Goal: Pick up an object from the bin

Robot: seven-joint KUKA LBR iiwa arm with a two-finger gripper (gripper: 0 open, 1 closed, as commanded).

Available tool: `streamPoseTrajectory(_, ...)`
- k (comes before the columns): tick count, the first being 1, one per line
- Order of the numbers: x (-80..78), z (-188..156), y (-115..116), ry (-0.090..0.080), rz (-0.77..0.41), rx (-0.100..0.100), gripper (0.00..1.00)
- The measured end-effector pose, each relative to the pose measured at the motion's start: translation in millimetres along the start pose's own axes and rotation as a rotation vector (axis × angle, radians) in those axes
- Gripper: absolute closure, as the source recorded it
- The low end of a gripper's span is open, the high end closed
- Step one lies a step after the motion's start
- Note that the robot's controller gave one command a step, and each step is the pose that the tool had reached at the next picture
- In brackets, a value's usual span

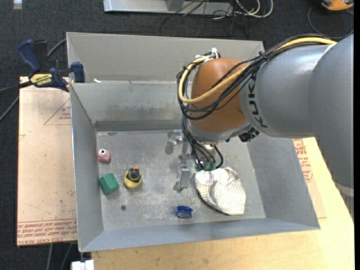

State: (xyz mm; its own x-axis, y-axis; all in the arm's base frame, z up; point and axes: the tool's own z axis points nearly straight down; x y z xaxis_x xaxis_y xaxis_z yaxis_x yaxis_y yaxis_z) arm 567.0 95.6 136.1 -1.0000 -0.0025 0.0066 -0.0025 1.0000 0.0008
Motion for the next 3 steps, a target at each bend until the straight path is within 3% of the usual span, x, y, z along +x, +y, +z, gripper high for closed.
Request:
streamPoseTrajectory(1,-2.0,-4,-1,-0.007,0.003,-0.001,0.0)
streamPoseTrajectory(2,12.6,33,-42,-0.001,-0.086,-0.001,0.0)
streamPoseTrajectory(3,20.7,41,-89,-0.007,-0.008,0.001,0.0)
